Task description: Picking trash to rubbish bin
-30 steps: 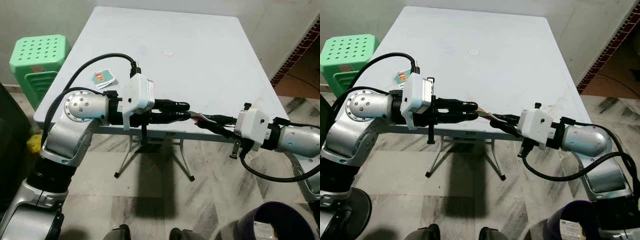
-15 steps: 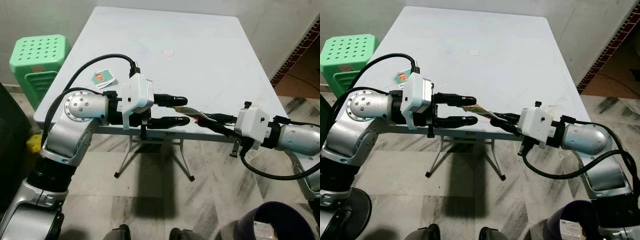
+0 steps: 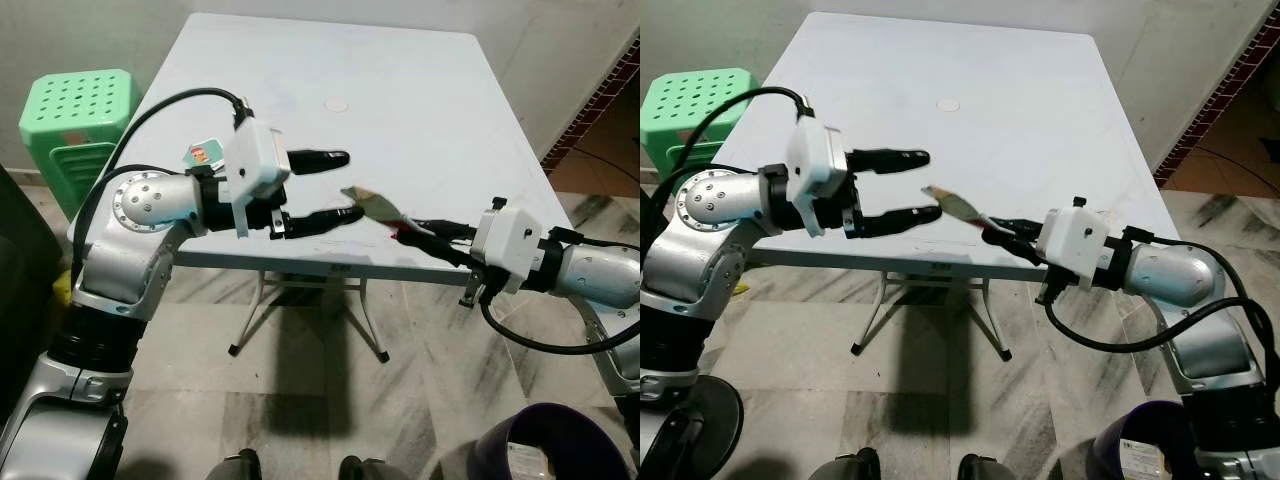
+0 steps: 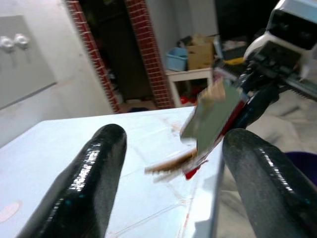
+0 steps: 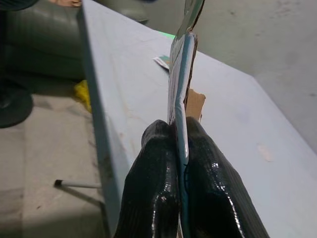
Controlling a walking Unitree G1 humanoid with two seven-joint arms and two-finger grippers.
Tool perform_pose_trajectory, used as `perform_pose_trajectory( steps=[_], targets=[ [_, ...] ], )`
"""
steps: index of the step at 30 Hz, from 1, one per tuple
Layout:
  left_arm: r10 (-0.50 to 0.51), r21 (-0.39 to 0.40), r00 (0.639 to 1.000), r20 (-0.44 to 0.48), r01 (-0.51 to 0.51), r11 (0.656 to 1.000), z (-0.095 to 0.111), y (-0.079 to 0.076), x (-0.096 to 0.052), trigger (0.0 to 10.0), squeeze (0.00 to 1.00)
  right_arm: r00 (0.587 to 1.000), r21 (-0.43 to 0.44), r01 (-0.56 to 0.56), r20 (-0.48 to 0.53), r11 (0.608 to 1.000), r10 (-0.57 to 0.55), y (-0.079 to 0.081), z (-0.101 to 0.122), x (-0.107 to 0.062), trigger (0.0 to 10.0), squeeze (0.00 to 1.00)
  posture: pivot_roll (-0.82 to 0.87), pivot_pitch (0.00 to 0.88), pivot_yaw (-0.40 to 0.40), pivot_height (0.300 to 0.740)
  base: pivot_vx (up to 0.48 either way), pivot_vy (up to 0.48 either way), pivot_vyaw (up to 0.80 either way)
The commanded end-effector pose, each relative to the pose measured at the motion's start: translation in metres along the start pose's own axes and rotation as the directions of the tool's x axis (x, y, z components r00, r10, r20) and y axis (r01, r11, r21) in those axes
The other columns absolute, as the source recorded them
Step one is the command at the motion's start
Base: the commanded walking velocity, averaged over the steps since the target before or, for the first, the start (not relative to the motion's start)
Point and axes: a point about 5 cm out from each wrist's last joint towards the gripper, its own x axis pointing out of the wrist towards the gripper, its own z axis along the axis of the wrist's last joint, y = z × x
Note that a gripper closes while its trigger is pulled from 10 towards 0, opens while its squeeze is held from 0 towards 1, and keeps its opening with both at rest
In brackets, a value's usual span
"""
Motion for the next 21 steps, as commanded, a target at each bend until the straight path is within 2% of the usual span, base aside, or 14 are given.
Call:
perform_pose_trajectory(
  steps=[1, 4, 7, 8, 10, 12, 17, 18, 19, 21],
  targets=[
    [0.034, -0.005, 0.999, 0.003, -0.034, 0.999, -0.002, 0.0, -0.002, 10.0, 1.0, 0.998, 0.028, 0.061, 0.001, 0.998, -0.061, -0.006, -0.002, -0.005, 0.0, 0.0, -0.03, 0.169, -0.08, 0.74, 0.0, 0.0, 0.0],
    [0.047, -0.009, 0.999, 0.005, -0.047, 0.999, -0.003, 0.0, -0.003, 10.0, 1.0, 0.997, 0.038, 0.083, 0.003, 0.996, -0.083, -0.008, -0.002, -0.005, 0.0, 0.0, -0.03, 0.168, -0.076, 0.74, 0.0, 0.0, 0.0],
    [0.125, -0.041, 0.992, 0.029, -0.123, 0.992, -0.003, 0.003, -0.004, 10.0, 1.0, 0.981, 0.084, 0.192, 0.015, 0.978, -0.193, -0.016, -0.003, -0.007, 0.0, 0.0, -0.03, 0.162, -0.07, 0.74, 0.0, 0.0, 0.0],
    [0.181, -0.061, 0.983, 0.042, -0.178, 0.982, -0.004, 0.003, -0.004, 10.0, 1.0, 0.96, 0.123, 0.272, 0.025, 0.954, -0.278, -0.021, -0.003, -0.009, 0.0, 0.0, -0.03, 0.16, -0.067, 0.74, 0.0, 0.0, 0.0],
    [0.248, -0.088, 0.967, 0.054, -0.243, 0.966, -0.007, 0.004, -0.004, 10.0, 1.0, 0.931, 0.161, 0.356, 0.028, 0.92, -0.365, -0.025, -0.004, -0.011, 0.0, 0.0, -0.03, 0.159, -0.067, 0.74, 0.0, 0.0, 0.0],
    [0.304, -0.111, 0.951, 0.061, -0.296, 0.949, -0.009, 0.006, -0.004, 10.0, 1.0, 0.912, 0.184, 0.399, 0.027, 0.898, -0.41, -0.026, -0.004, -0.012, 0.0, 0.0, -0.03, 0.154, -0.061, 0.74, 0.0, 0.0, 0.0],
    [0.485, -0.216, 0.871, 0.08, -0.46, 0.861, -0.016, 0.011, -0.005, 10.0, 1.0, 0.83, 0.265, 0.538, 0.001, 0.8, -0.558, -0.027, -0.01, -0.015, 0.0, 0.0, -0.03, 0.146, -0.058, 0.74, 0.0, 0.0, 0.0],
    [0.485, -0.216, 0.871, 0.08, -0.46, 0.861, -0.016, 0.011, -0.005, 10.0, 1.0, 0.83, 0.265, 0.538, 0.001, 0.8, -0.558, -0.027, -0.01, -0.015, 0.0, 0.0, -0.03, 0.146, -0.058, 0.74, 0.0, 0.0, 0.0],
    [0.51, -0.232, 0.857, 0.074, -0.482, 0.845, -0.018, 0.011, -0.005, 10.0, 1.0, 0.814, 0.281, 0.559, -0.006, 0.78, -0.581, -0.027, -0.011, -0.016, 0.0, 0.0, -0.04, 0.146, -0.057, 0.74, 0.0, 0.0, 0.0],
    [0.598, -0.28, 0.801, 0.033, -0.567, 0.775, -0.029, 0.012, -0.006, 10.0, 1.0, 0.747, 0.332, 0.634, -0.026, 0.699, -0.665, -0.028, -0.014, -0.016, 0.0, 0.0, -0.04, 0.139, -0.053, 0.74, 0.0, 0.0, 0.0]
  ],
)
